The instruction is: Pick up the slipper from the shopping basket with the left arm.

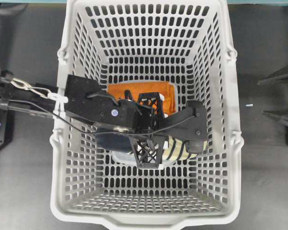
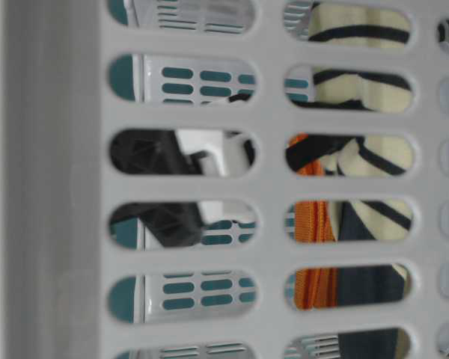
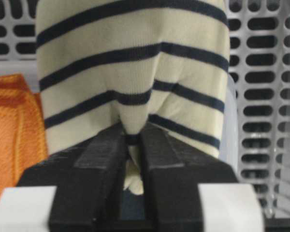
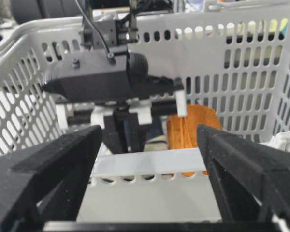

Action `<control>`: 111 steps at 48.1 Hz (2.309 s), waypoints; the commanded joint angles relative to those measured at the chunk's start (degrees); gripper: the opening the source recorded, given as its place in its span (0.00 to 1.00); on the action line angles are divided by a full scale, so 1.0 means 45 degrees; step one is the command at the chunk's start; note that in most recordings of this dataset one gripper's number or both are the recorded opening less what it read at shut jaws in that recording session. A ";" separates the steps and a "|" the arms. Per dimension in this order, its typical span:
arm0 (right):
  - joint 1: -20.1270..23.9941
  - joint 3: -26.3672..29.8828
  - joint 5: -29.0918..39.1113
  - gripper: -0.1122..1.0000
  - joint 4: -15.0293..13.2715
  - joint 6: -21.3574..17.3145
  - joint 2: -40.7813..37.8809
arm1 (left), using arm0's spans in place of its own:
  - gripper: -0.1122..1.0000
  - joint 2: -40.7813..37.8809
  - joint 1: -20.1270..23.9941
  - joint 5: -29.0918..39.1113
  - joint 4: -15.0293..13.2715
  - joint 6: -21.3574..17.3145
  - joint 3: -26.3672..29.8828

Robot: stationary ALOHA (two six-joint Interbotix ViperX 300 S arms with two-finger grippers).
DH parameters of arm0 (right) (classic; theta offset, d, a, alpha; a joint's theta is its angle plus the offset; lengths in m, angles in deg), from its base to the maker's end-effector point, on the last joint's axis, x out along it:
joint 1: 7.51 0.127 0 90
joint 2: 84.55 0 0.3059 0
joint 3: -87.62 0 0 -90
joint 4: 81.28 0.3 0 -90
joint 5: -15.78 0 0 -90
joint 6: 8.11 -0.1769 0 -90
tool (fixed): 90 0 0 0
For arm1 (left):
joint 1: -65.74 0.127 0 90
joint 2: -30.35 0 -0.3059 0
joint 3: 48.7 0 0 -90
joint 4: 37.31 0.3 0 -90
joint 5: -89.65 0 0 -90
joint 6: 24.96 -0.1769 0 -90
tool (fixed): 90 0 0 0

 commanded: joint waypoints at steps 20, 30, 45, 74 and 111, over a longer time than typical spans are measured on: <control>0.0020 0.0117 -0.0059 0.78 0.0059 0.0020 -0.0059 | 0.15 0.1035 -0.0039 0.5215 0.0039 -0.0684 0.5273; 0.0020 0.0098 -0.0059 0.78 0.0059 0.0020 -0.0039 | 0.15 0.0742 -0.0039 0.5918 0.0039 -0.0977 0.6230; 0.0039 0.0098 -0.0039 0.78 0.0059 0.0000 -0.0039 | 0.15 0.0723 0.0039 0.5898 0.0059 -0.1016 0.6230; 0.0020 0.0098 -0.0039 0.78 0.0059 0.0020 0.0020 | 0.15 0.0645 0.0078 0.5898 0.0059 -0.1035 0.6230; 0.0039 0.0059 -0.0059 0.78 0.0059 0.0020 0.0098 | 0.15 0.0625 0.0078 0.5703 0.0059 -0.1641 0.6230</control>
